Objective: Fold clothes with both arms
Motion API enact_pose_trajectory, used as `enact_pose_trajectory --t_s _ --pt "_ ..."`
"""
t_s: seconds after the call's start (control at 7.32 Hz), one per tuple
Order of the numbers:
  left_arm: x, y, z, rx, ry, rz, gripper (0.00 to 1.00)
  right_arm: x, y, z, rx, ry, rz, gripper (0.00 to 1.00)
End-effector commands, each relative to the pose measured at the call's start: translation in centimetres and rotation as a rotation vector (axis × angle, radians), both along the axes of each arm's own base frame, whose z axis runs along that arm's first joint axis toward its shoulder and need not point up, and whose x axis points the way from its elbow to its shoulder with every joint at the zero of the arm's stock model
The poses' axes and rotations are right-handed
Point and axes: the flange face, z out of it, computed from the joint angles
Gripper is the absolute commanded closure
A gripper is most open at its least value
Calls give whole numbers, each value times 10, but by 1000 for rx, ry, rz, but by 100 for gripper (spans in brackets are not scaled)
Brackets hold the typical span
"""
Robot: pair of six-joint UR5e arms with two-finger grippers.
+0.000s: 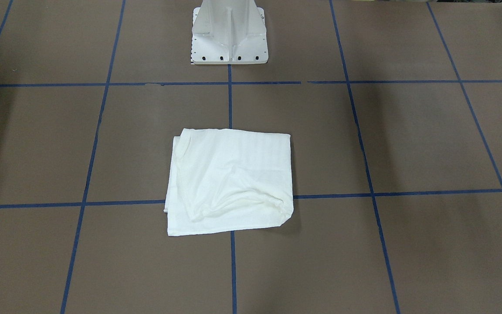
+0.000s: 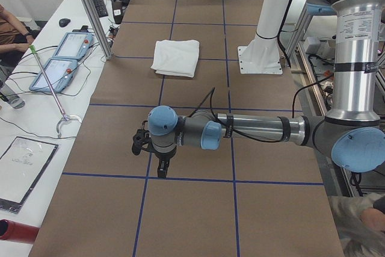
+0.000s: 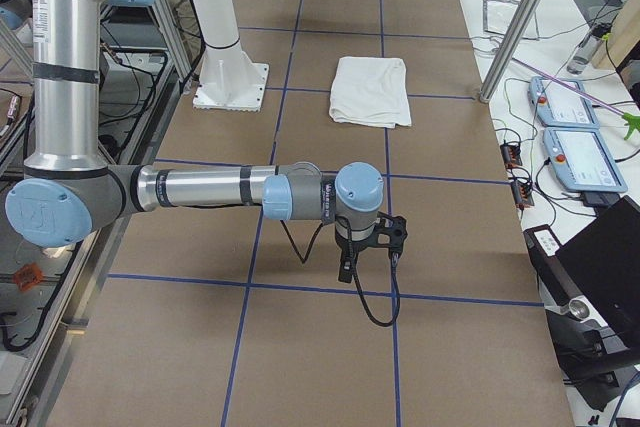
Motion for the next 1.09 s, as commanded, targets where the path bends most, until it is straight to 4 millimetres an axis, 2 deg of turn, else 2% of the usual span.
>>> enact_pose_trajectory --t_s 0.0,0.96 --pt "0 5 6 -12 -1 0 0 0 0 -1 1 -1 0 0" --pt "-4 5 11 -20 -36 -8 0 0 0 0 1 0 0 0"
